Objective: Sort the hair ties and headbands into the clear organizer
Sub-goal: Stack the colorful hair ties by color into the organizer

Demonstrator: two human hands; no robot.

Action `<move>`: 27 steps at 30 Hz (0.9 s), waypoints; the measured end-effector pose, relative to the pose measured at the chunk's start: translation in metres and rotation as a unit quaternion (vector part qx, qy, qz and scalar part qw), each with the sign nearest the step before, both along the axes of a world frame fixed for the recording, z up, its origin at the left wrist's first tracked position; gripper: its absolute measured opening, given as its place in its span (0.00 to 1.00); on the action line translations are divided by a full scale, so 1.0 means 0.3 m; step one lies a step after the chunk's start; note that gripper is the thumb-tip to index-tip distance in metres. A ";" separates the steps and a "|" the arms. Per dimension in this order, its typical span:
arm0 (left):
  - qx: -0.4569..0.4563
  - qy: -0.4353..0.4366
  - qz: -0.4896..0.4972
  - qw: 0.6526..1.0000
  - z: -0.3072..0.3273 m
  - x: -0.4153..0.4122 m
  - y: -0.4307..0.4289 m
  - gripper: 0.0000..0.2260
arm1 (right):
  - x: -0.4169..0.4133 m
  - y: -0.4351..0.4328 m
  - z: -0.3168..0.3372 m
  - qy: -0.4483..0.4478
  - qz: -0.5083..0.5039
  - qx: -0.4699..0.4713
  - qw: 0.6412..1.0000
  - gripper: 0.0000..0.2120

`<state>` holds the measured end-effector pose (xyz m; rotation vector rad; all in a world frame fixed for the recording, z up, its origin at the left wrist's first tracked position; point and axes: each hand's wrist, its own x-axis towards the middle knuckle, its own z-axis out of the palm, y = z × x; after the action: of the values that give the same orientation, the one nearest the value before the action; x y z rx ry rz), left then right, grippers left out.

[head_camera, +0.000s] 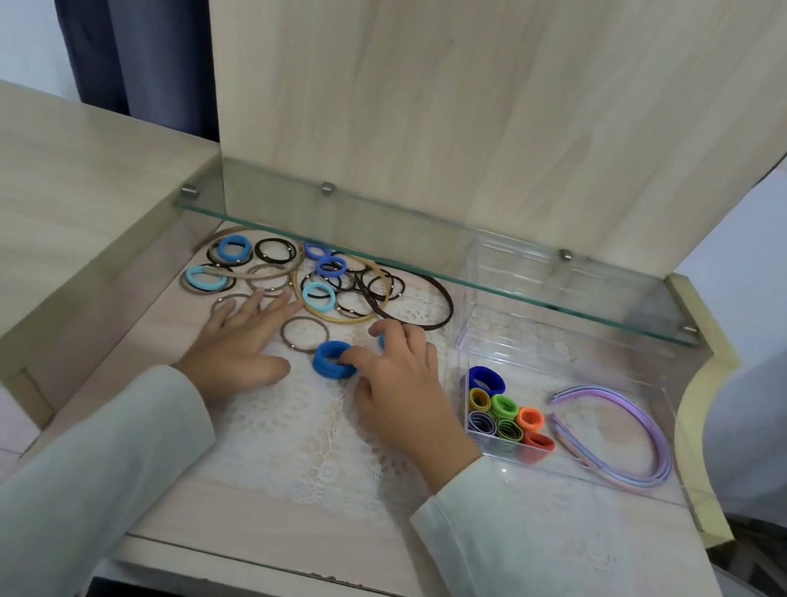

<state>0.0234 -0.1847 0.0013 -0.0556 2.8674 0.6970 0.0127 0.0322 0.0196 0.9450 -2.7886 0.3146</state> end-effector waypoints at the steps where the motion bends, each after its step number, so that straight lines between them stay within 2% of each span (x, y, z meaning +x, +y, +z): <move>1: -0.020 0.002 -0.007 1.000 0.000 0.000 0.003 0.43 | -0.004 0.002 0.008 -0.005 0.004 0.011 1.000 0.18; 5: -0.124 0.031 -0.020 0.992 -0.017 0.005 0.030 0.34 | -0.019 0.010 0.032 -0.007 0.017 0.045 0.999 0.16; 8: -0.166 0.106 -0.014 0.980 -0.036 0.024 0.045 0.32 | -0.023 0.011 0.043 -0.010 0.024 0.052 0.998 0.15; 11: -0.195 0.181 -0.065 0.962 -0.034 0.042 0.052 0.33 | -0.029 0.019 0.049 -0.008 0.031 0.047 0.998 0.13; 13: -0.207 0.179 -0.071 0.959 -0.011 0.053 0.065 0.29 | -0.026 0.034 0.057 -0.018 0.038 0.047 0.998 0.12; 15: -0.210 0.132 -0.073 0.966 0.017 0.060 0.088 0.30 | -0.022 0.047 0.069 -0.020 0.048 0.053 0.997 0.12; 18: -0.093 0.136 -0.074 0.984 0.053 0.074 0.124 0.32 | -0.014 0.072 0.099 -0.015 0.057 0.059 0.997 0.11; 21: 0.016 0.153 -0.069 0.986 0.075 0.088 0.155 0.31 | -0.016 0.102 0.129 -0.002 0.060 0.049 0.997 0.10; 27: 0.133 0.139 -0.079 0.978 0.115 0.088 0.245 0.29 | -0.024 0.173 0.182 0.035 0.046 0.020 0.998 0.08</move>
<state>0.0496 -0.1112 0.0357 0.3304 2.9592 1.1249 0.0055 0.0840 0.0741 1.0756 -2.7023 0.2339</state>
